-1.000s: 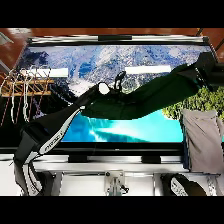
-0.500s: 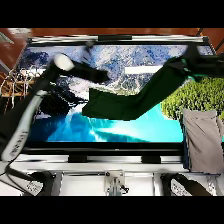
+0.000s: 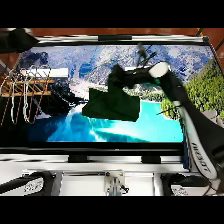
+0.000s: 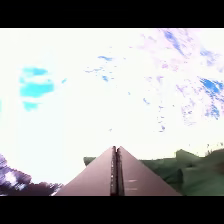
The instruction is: Fold the shirts.
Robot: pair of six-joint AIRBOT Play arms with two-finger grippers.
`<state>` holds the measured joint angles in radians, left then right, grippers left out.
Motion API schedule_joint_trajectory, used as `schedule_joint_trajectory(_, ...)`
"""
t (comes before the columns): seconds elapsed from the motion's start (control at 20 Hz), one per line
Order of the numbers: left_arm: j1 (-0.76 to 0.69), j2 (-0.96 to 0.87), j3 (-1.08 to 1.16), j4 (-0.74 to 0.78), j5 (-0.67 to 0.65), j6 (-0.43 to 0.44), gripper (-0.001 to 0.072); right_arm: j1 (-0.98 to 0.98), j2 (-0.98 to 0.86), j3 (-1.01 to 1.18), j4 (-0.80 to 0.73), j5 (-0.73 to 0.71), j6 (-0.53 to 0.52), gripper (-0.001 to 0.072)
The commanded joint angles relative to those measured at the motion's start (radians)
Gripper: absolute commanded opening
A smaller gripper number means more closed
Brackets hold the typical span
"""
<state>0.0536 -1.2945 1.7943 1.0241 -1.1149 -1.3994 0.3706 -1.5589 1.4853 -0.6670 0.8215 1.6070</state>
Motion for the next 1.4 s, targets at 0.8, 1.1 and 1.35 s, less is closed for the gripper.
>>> schedule_joint_trajectory(0.8, 0.064, 0.026, -0.009, 0.016, -0.075, 0.001, 0.0036, -0.039, -0.135, 0.001, -0.118, 0.193, -0.018, 0.0569)
schedule_joint_trajectory(1.1, 0.064, 0.026, -0.009, 0.016, -0.076, 0.0, 0.0036, -0.322, -0.06, -0.084, -0.489, 0.491, 0.09, 0.0662)
schedule_joint_trajectory(1.35, 0.064, 0.026, -0.009, 0.016, -0.076, 0.0, 0.0036, -0.343, -0.091, -0.278, -0.264, 0.28, -0.026, 0.0662)
